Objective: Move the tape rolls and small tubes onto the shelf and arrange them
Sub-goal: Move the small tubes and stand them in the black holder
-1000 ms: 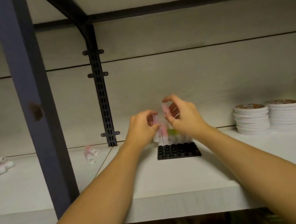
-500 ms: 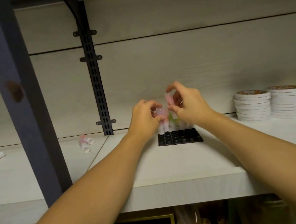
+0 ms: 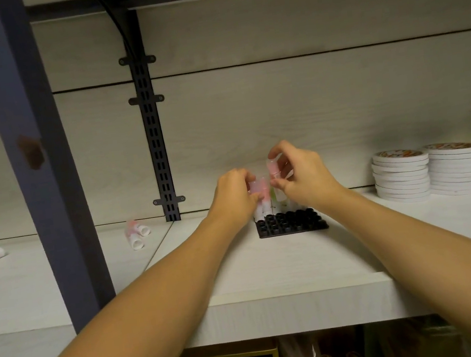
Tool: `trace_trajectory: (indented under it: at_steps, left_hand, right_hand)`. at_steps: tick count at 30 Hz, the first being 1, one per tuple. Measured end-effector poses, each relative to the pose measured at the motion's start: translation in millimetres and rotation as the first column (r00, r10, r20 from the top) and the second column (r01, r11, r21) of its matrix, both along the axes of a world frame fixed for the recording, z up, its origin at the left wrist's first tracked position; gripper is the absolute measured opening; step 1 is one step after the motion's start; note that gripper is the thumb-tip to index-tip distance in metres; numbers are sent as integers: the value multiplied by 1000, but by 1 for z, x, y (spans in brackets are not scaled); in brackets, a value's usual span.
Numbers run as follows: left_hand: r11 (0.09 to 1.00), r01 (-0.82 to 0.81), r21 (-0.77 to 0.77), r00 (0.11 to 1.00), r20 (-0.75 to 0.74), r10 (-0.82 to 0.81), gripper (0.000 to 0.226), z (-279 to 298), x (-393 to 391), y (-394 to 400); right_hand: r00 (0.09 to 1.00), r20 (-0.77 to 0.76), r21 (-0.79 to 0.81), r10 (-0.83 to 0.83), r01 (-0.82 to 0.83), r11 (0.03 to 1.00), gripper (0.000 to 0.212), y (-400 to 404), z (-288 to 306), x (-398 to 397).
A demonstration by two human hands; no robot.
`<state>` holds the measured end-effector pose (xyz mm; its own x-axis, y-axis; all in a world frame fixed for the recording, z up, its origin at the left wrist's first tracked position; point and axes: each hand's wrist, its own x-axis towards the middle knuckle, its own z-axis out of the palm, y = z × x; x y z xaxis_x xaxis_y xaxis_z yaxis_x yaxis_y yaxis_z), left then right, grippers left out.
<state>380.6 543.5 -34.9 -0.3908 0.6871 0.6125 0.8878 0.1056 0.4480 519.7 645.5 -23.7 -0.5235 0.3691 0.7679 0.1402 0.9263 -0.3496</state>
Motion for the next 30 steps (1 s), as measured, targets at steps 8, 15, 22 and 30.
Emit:
trace_trajectory:
  at_steps: [8, 15, 22, 30]
  left_hand:
    - [999, 15, -38, 998, -63, -17, 33, -2, 4, -5]
    - [994, -84, 73, 996, 47, 81, 50, 5, 3, -21]
    - [979, -203, -21, 978, 42, 204, 50, 3, -2, -29]
    - [950, -255, -179, 963, -133, 233, 46, 1, 6, -34]
  right_hand:
    - [1000, 31, -49, 1, 1, 999, 40, -9, -12, -11]
    - [989, 108, -23, -99, 102, 995, 35, -11, -18, -13]
    - [962, 216, 61, -169, 160, 985, 22, -17, -15, -19]
    - [917, 311, 43, -250, 249, 968, 19, -27, -7, -22]
